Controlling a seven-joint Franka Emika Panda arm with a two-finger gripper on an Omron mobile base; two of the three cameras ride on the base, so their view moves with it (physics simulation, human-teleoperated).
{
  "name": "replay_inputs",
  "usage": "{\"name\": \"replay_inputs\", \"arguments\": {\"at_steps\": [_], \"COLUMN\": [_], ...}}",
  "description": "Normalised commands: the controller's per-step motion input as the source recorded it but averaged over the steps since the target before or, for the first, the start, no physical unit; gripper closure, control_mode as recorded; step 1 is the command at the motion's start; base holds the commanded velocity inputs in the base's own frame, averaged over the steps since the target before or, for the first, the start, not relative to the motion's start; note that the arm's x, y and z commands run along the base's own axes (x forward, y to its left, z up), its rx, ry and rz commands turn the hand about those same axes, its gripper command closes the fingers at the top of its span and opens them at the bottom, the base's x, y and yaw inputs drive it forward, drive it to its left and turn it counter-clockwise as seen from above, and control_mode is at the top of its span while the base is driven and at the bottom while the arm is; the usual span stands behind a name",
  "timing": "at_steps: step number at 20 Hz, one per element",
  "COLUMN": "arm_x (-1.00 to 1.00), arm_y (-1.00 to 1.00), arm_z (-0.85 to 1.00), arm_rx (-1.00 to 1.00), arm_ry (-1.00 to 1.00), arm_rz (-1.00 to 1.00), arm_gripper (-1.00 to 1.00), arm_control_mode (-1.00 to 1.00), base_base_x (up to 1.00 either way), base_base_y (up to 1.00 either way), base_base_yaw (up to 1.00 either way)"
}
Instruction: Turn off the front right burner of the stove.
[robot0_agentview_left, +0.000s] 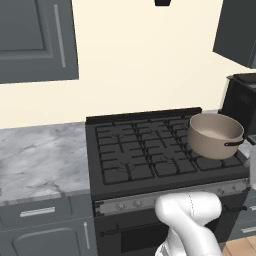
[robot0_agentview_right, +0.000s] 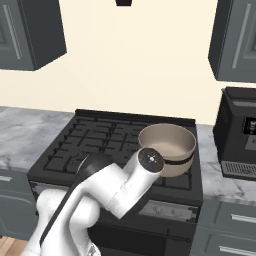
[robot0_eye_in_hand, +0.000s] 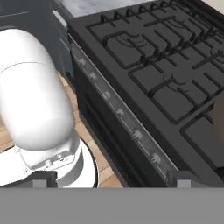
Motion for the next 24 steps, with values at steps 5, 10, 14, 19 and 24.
{"name": "replay_inputs", "arguments": {"at_steps": [5, 10, 14, 19, 24], "arm_x": [-0.03, -0.04, -0.03, 0.06, -0.03], "arm_y": [-0.17, -0.22, -0.19, 0.00, -0.40], "arm_z": [-0.34, -0.33, -0.49, -0.56, -0.32], "arm_rx": [-0.15, -0.25, -0.25, -0.29, -0.13], "arm_ry": [-0.10, -0.25, -0.29, -0.36, -0.33], "arm_rz": [0.27, 0.26, 0.19, 0.08, 0.07], "arm_gripper": [-1.00, -1.00, -1.00, -1.00, -1.00], "arm_control_mode": [-1.00, -1.00, -1.00, -1.00, -1.00], "base_base_x": [0.00, 0.00, 0.00, 0.00, 0.00], "base_base_y": [0.00, 0.00, 0.00, 0.00, 0.00], "base_base_yaw": [0.00, 0.00, 0.00, 0.00, 0.00]}}
